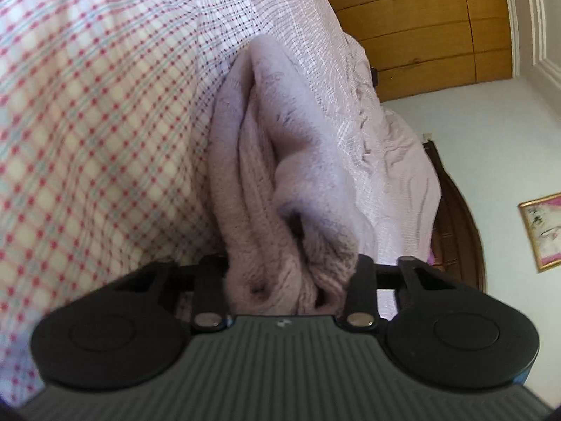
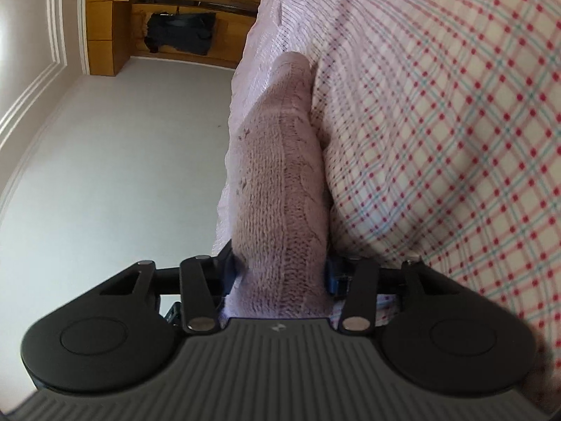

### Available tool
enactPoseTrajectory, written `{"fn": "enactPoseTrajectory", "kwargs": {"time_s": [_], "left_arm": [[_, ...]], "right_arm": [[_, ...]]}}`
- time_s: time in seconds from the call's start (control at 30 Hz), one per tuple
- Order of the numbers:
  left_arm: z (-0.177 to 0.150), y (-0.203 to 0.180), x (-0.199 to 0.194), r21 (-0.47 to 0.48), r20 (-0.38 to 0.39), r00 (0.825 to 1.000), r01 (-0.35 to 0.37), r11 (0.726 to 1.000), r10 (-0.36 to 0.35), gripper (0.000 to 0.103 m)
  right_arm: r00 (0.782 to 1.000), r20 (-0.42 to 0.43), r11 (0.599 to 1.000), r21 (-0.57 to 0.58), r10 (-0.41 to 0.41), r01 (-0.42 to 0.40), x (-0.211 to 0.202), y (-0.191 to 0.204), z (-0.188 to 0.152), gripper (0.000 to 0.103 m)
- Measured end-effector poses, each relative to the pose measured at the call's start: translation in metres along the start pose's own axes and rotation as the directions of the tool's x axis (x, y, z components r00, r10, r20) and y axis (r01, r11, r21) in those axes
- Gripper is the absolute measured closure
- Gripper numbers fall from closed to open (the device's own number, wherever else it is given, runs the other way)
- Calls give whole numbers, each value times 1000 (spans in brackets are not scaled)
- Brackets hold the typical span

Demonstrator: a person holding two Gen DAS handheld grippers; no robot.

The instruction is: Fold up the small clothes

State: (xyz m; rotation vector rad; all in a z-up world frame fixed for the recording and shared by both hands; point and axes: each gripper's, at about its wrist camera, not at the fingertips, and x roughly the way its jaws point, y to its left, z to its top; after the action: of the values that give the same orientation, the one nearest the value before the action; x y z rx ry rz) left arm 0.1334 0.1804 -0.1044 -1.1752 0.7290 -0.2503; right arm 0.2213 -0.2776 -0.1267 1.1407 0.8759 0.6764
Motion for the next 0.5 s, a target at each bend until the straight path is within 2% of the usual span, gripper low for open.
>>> {"fn": "enactPoseTrajectory", "kwargs": {"time_s": [0.13, 0.23, 0.3, 0.4, 0.5], "left_arm": [[-7, -9, -17, 1, 13, 999, 53, 999, -53, 70], [2, -38, -22, 23, 22, 996, 89, 996, -89, 70], [14, -59, -19, 49, 17, 996, 90, 995, -91, 70], [44, -96, -1, 107, 11, 996, 91, 990, -93, 70], [80, -133, 24, 156, -1, 991, 130, 979, -131, 70]], "right_arm": [[999, 11, 998, 55, 32, -33, -9, 17, 1, 56], [998, 34, 995, 84, 60, -63, -11, 43, 14, 56], [997, 38, 992, 102, 66, -69, -9, 62, 33, 56], [998, 31, 996, 69, 63, -65, -7, 93, 69, 57], [996, 52, 997, 17, 68, -69, -2, 123, 109, 57]]}}
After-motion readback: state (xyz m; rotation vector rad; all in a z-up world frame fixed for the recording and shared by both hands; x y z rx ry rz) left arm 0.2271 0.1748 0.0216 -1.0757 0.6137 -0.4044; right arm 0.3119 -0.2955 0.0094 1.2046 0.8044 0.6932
